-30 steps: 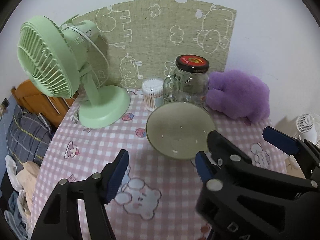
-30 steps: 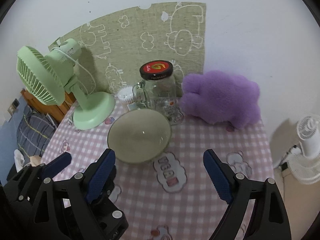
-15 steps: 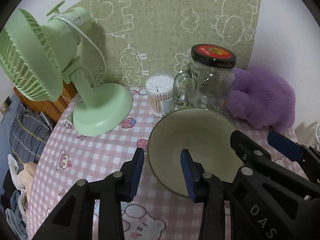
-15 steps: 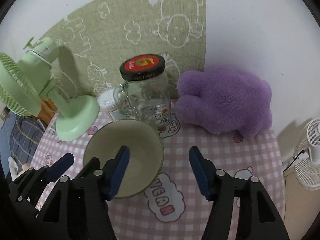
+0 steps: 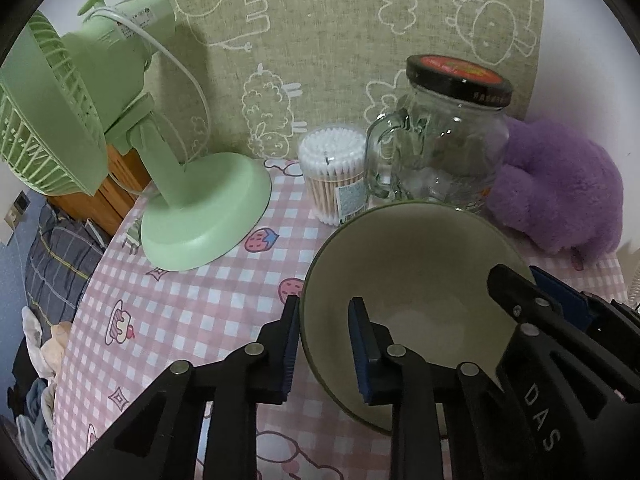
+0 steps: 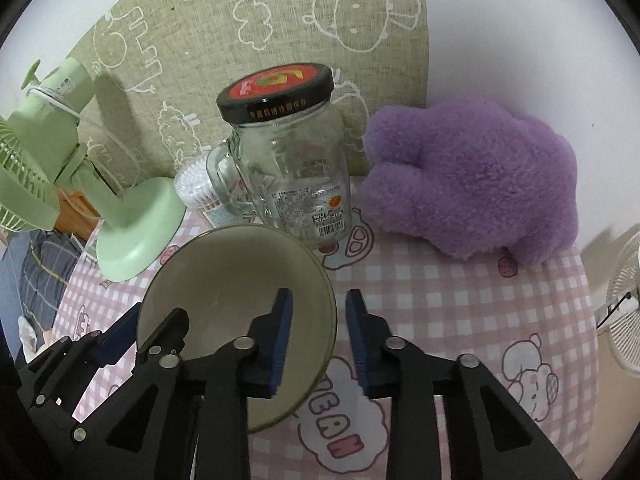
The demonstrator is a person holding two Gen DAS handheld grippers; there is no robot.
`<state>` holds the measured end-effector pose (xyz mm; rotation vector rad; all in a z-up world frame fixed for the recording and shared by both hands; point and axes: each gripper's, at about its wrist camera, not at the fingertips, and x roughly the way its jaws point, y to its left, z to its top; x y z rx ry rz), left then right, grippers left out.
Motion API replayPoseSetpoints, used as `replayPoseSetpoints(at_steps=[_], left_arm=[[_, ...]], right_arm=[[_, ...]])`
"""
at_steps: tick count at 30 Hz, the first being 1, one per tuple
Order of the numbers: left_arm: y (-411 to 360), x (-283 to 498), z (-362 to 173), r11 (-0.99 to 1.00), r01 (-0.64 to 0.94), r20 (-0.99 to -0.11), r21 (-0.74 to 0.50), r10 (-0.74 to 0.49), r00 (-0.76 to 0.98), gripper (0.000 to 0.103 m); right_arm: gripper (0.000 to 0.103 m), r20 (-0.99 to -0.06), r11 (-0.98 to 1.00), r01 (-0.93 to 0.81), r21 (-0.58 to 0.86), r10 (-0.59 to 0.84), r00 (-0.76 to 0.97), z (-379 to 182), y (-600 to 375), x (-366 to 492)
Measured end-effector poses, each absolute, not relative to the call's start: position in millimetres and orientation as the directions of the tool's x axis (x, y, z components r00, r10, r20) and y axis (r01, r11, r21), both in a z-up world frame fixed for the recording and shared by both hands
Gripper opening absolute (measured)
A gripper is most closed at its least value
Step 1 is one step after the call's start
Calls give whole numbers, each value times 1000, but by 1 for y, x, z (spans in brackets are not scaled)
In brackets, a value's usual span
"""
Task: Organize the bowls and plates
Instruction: 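Close the right gripper on the bowl rim and lift it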
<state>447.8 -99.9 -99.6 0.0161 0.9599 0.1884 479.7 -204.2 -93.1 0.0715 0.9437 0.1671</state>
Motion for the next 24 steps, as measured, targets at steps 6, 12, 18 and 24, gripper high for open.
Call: replayPoseSetpoints(at_steps=[6,12,18,24], left_arm=[[-99,449,-105,978,-170,-803,121,197,563,14],[-99,448,-105,979,-160,-806,128,197,558,14],[-99,436,-104,980,-163,-822,115,186,538,14],[-101,418,-99,982,-151,-833,114,178,524,14]], right_arm=[[14,-798,986,-101,130,165,580,-100,-202,484],[13,-798,988,-96,122,156,582,-101,-203,481],[13,-803,988,-93,120,152,576,-98,-204,472],[13,-818,989,-85,117,145,557,-93,-207,453]])
